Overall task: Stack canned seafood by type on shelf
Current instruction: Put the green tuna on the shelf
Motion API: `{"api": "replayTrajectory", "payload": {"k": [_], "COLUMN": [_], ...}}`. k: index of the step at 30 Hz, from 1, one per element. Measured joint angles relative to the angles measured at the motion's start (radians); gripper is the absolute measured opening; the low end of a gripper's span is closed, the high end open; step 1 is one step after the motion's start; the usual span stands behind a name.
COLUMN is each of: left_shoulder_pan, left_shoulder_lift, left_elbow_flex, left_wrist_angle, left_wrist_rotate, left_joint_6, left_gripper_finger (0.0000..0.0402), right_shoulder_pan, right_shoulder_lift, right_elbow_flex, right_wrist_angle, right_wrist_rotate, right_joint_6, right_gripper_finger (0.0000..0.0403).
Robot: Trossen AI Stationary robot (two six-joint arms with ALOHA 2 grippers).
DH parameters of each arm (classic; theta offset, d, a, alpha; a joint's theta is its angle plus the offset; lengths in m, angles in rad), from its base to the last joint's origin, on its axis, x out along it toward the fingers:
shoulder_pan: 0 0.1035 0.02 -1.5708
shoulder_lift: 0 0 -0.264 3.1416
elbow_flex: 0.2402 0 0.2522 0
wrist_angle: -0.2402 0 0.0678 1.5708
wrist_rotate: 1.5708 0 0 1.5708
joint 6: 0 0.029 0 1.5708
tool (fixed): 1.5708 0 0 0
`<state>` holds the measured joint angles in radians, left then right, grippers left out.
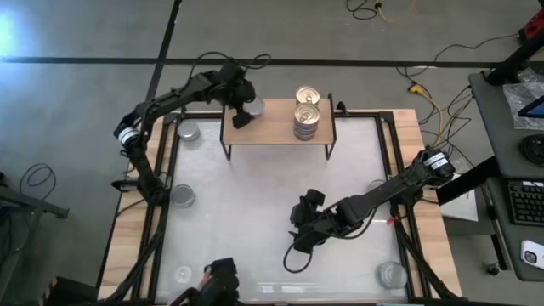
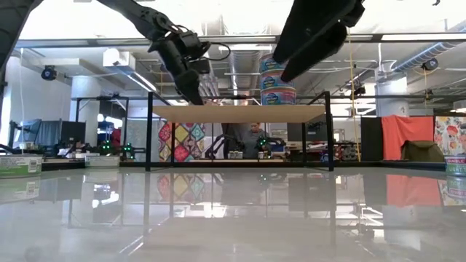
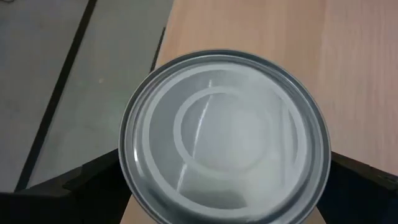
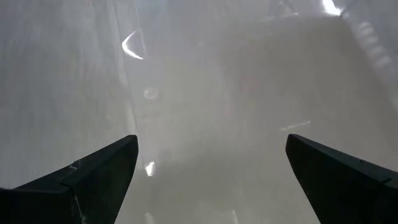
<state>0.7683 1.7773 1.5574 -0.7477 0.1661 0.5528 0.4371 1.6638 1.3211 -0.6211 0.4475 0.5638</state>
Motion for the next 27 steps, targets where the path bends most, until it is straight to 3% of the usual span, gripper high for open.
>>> {"api": "replayTrajectory", "payload": {"k": [4,11,18,21,27], "left_shoulder_pan": [0.001,0.007,0.027,0.040,0.059], "left_shoulder_lift": [-0.013,0.004,0.006,0.006,0.007], "left_elbow_flex": [0.000,-0.005,-0.012,-0.013,-0.014], "left_wrist_angle": [-0.034,-0.060,-0.052,-0.044,-0.011], "left_wrist_rotate": [0.000,0.003,0.014,0.017,0.016], "left_joint_6": [0.015,0.028,0.021,0.030,0.039], "left_gripper_finger": [0.0399,0.0400,0.0400,0.0400,0.0391], "right_shoulder_pan": [-0.035,-0.152,-0.335,-0.434,-0.596], "right_shoulder_lift": [-0.007,-0.009,-0.008,0.000,0.052], "right_elbow_flex": [0.047,0.237,0.359,0.396,0.472], "right_wrist_angle": [-0.001,0.023,0.199,0.243,0.238], "right_wrist_rotate": [0.033,0.056,0.128,0.110,-0.028], "right_joint_6": [-0.148,-0.602,-1.010,-1.082,-1.071], "right_gripper_finger": [0.0400,0.0400,0.0400,0.0400,0.0380]}}
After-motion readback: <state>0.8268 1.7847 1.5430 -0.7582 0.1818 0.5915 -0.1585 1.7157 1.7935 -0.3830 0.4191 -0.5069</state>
